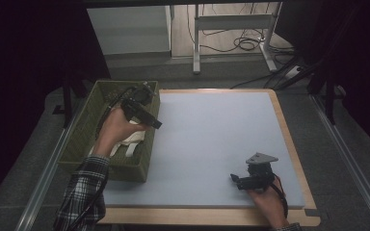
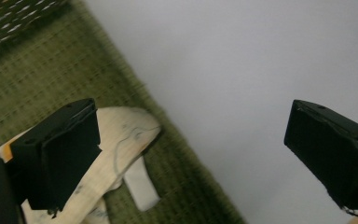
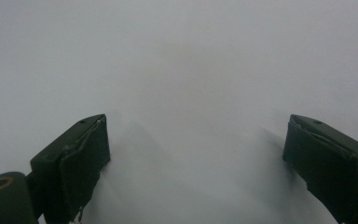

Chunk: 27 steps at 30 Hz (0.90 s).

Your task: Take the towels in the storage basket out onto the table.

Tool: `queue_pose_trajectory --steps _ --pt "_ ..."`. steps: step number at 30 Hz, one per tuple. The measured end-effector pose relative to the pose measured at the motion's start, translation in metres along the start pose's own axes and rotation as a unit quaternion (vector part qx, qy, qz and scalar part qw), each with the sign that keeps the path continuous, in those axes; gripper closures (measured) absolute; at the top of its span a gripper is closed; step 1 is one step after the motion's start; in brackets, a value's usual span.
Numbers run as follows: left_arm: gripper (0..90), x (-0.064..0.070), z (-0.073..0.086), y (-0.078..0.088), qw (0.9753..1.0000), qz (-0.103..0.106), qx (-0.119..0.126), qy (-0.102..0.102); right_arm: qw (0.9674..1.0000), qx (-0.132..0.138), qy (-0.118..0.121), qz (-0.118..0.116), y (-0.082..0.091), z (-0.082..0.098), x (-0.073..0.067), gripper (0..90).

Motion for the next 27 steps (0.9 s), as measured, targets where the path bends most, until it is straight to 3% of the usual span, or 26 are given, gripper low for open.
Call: queue_pose_trajectory --steps 9,18,27 --pt "3.7 -0.043 0.023 -0.014 0.9988 -0.008 0.002 0.048 1.0000 0.000 0.000 0.000 0.000 0.000 0.000 7.3" --pt "2.3 -0.080 0.043 -0.049 0.9952 -0.002 0.003 0.098 1.0000 0.000 0.001 0.000 0.000 0.000 0.000 7.2" --pt "1.3 -0.099 0.059 -0.090 0.9923 -0.013 -0.045 0.115 1.0000 0.000 0.001 0.000 0.000 0.000 0.000 7.2"
Point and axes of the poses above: each handheld gripper's, and its own axes: y roughly backward along the jaws, z roughly out of its underside, x roughly to its right, the point moved 9 cm from there along -y, roughly forward along the jaws, and after that the axes turned 9 degrees about -x, right-handed, at the moved point
